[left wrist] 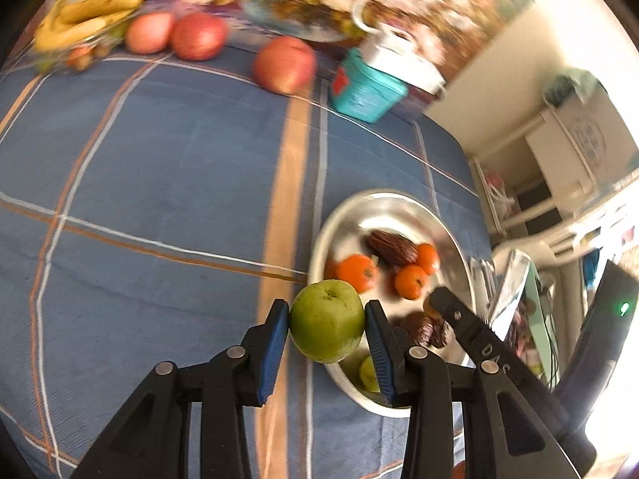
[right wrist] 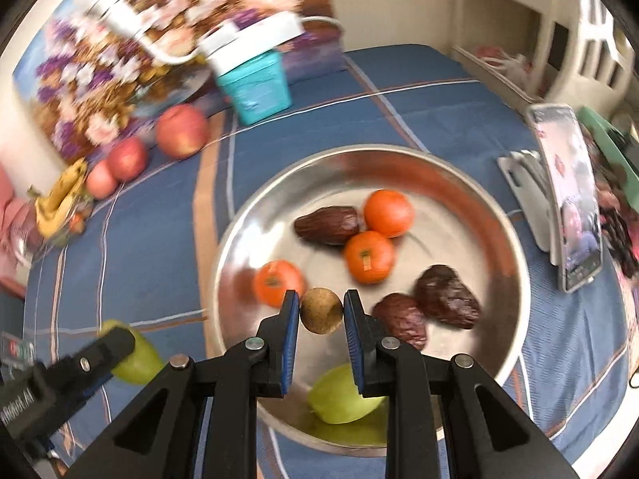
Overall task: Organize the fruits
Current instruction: 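Carry the pear with the left tool while the right tool carries the brown fruit, both releasing into the plate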
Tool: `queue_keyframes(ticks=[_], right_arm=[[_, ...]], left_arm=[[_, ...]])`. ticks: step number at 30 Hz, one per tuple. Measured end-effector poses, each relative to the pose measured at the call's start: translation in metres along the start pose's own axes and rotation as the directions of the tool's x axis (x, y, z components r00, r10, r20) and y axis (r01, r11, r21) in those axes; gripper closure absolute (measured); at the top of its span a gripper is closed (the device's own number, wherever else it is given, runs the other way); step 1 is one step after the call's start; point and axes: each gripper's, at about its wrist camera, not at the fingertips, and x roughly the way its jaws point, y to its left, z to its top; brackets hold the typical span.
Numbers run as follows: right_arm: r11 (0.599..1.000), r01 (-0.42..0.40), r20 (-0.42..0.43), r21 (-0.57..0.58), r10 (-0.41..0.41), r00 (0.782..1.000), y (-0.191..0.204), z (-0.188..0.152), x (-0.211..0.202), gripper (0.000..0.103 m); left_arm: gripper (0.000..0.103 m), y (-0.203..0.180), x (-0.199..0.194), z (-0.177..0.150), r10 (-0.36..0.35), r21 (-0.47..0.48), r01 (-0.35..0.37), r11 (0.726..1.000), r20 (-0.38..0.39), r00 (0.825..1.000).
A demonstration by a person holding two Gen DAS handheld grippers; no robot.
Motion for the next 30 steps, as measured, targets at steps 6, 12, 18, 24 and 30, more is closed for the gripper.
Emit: queue_keyframes(ticks=[6,12,18,24,30], right_arm=[[0.999,-0.005,0.07,0.038,0.003,0.998,-0.01,0.004,-0.01,0.079],[0.998,-0.024,0.093,0.056,0.018,0.995,-0.015,0.006,-0.01,0.079],[0.998,-0.028,0.088,0.053,0.024,0.996,-0.016,0.008,-0.006,0.079],[0.998,-0.038,0.085,0.05,0.034,0.996,-0.016,0.009,-0.001,0.079],[0.998,-0.046,0.076,0.049,0.042,0.996,-0.015,0.01,0.002,0.079]], left_arm=[[0.062,-0.022,0.01,-0.004,-0.004,0.101,0.001,0.995,0.02,1.0],[0.062,-0.021,0.024,-0.001,-0.014,0.108,0.012,0.994,0.019,1.0],[0.062,-0.023,0.029,0.0,-0.02,0.107,0.016,0.994,0.028,0.999],[0.062,-0.018,0.035,0.001,-0.018,0.084,0.017,0.996,0.005,1.0],[0.061,-0.015,0.036,0.001,-0.003,0.073,0.003,0.997,0.005,1.0]])
